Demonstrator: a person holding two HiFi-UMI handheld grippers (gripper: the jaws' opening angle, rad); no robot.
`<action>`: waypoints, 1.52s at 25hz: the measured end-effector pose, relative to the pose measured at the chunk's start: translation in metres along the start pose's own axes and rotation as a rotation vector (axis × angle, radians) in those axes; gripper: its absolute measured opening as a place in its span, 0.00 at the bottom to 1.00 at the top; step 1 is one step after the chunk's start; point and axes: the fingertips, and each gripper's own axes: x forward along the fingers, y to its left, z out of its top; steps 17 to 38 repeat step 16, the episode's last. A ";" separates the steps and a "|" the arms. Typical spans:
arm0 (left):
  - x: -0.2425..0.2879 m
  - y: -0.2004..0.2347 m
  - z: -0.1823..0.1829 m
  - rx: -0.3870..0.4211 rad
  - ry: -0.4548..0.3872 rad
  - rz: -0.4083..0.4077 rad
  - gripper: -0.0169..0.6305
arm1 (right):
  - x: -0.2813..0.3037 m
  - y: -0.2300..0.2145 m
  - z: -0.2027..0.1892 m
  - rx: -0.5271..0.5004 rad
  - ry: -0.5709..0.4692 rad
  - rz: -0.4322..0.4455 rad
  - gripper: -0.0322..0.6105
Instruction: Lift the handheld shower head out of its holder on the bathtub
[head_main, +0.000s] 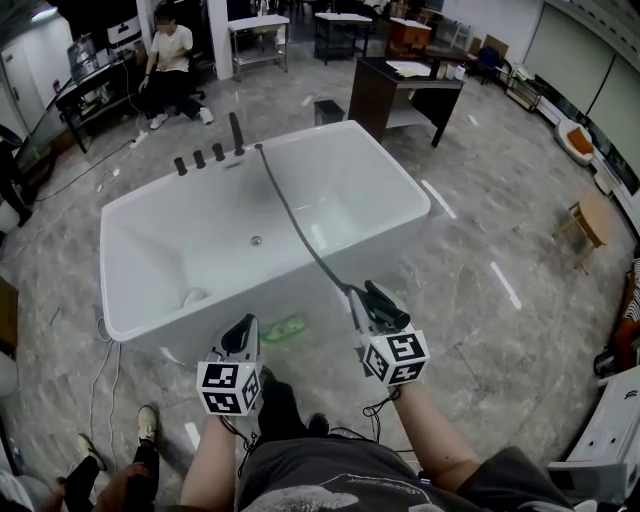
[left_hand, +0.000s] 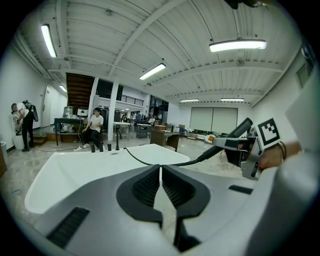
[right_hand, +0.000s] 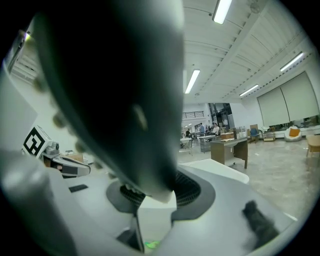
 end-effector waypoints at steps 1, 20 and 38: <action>0.000 0.000 0.002 0.001 0.000 0.000 0.06 | 0.001 0.000 0.000 0.002 0.003 0.002 0.25; 0.004 0.020 0.011 0.009 -0.009 0.002 0.06 | 0.020 0.008 -0.001 -0.012 0.016 0.014 0.25; 0.004 0.020 0.011 0.009 -0.009 0.002 0.06 | 0.020 0.008 -0.001 -0.012 0.016 0.014 0.25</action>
